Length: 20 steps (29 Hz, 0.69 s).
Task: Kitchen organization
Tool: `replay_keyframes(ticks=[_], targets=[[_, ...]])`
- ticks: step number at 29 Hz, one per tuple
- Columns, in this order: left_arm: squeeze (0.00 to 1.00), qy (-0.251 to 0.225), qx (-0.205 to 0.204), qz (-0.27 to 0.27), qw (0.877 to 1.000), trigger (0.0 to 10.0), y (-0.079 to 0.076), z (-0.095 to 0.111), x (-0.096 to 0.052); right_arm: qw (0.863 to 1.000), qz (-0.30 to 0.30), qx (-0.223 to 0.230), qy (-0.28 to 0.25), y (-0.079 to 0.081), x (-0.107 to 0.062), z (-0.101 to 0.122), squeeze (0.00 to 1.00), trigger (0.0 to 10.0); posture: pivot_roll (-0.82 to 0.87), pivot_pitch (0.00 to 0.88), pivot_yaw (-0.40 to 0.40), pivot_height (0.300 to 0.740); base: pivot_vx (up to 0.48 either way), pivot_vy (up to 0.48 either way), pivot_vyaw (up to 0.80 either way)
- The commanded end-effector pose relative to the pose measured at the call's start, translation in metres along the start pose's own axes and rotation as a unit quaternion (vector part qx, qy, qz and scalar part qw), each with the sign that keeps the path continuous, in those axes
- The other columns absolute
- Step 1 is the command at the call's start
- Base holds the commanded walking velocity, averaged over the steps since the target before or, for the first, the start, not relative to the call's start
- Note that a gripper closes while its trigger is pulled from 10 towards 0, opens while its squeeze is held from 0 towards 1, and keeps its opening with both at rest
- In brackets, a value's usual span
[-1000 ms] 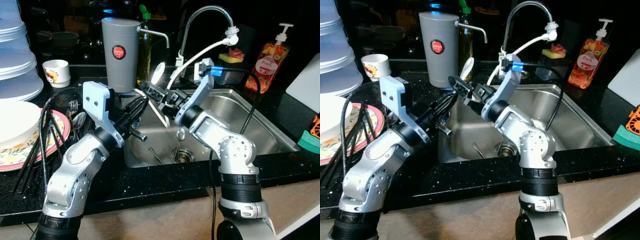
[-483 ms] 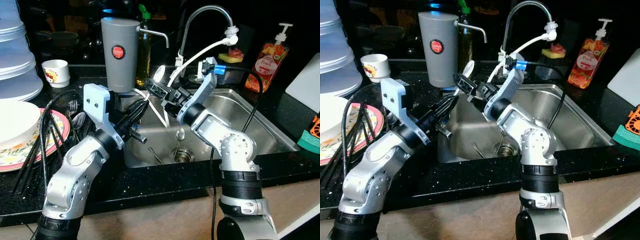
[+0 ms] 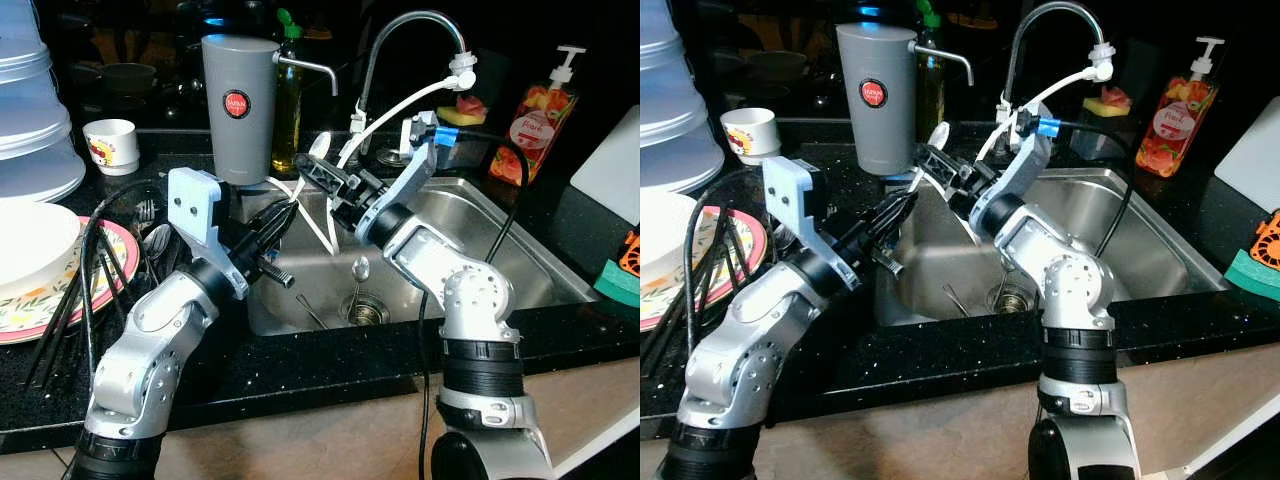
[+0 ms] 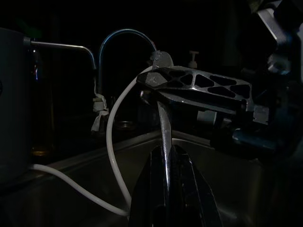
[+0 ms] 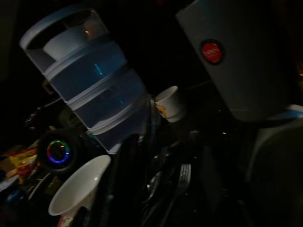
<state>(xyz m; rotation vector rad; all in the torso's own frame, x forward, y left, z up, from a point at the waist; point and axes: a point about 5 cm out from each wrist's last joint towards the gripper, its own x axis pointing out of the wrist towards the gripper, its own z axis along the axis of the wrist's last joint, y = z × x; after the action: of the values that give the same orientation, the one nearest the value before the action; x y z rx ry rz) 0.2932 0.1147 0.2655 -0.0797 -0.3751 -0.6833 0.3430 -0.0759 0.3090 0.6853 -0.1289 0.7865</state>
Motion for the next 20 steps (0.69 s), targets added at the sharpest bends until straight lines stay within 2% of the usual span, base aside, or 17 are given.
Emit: replay_keyframes(ticks=[1, 20], targets=[[0.0, -0.002, -0.001, -0.007, 1.0, 10.0, -0.0029, 0.001, -0.0011, 1.0, -0.013, 0.007, -0.009, -0.0065, -0.0016, 0.0022, 0.0, 0.0, -0.03, 0.041, -0.062, 0.74, 0.0, 0.0, 0.0], [0.0, -0.002, 0.01, 0.003, 1.0, 10.0, 0.002, 0.0016, 0.0026, 1.0, -0.009, 0.023, -0.017, -0.0072, 0.0002, 0.0043, 0.0, 0.0, -0.03, 0.04, -0.066, 0.74, 0.0, 0.0, 0.0]])
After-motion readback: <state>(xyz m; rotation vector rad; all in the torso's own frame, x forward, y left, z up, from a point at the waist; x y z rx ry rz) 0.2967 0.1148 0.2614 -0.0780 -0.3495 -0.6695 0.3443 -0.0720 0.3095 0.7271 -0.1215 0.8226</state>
